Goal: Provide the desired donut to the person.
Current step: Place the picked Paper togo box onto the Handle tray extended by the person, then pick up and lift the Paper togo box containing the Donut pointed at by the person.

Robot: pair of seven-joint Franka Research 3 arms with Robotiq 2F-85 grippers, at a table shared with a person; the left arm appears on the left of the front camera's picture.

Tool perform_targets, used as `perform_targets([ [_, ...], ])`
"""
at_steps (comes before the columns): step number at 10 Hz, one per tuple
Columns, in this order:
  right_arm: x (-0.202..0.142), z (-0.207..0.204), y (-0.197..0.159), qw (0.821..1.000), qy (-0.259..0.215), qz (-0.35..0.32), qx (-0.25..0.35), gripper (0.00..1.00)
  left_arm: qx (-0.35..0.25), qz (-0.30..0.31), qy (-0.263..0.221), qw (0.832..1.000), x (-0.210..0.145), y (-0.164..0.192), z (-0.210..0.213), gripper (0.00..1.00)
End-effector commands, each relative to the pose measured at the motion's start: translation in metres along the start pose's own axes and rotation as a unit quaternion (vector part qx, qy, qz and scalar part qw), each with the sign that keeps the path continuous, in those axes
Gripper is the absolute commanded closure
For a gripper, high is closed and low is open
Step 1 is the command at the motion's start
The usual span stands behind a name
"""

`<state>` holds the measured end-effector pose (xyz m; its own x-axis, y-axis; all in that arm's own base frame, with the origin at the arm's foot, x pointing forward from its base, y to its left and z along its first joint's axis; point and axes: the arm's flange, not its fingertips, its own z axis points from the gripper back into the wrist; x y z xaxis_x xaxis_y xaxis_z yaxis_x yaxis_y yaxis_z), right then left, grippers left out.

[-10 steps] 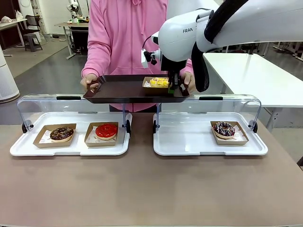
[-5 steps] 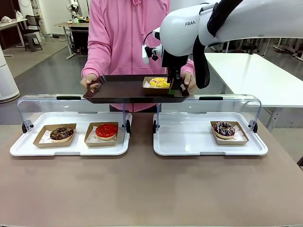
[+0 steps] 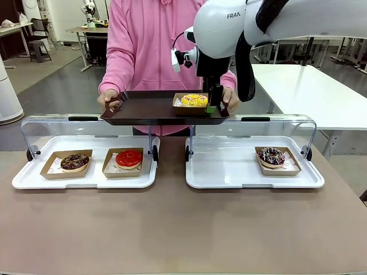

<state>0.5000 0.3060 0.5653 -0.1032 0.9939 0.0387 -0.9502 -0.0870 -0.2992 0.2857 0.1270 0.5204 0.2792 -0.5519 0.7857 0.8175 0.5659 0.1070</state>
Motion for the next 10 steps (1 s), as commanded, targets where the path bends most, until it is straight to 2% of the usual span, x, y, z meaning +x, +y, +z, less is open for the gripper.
perform_targets([
  [1,-0.0024,0.005,-0.004,1.0,-0.01,-0.006,0.018,0.0,-0.004,-0.007,-0.008,1.0,-0.0025,0.001,0.0018,0.0],
  [2,-0.0033,0.0075,-0.0049,0.998,0.009,-0.015,0.065,0.0,-0.004,-0.007,-0.008,1.0,-0.0025,0.001,0.0018,0.0],
  [3,-0.0004,0.0036,-0.0008,1.0,0.001,-0.001,0.003,0.0,-0.004,-0.007,-0.008,1.0,-0.0025,0.001,0.0018,0.0],
  [10,-0.0004,0.0036,-0.0008,1.0,0.001,-0.001,0.003,0.0,-0.004,-0.007,-0.008,1.0,-0.0025,0.001,0.0018,0.0],
])
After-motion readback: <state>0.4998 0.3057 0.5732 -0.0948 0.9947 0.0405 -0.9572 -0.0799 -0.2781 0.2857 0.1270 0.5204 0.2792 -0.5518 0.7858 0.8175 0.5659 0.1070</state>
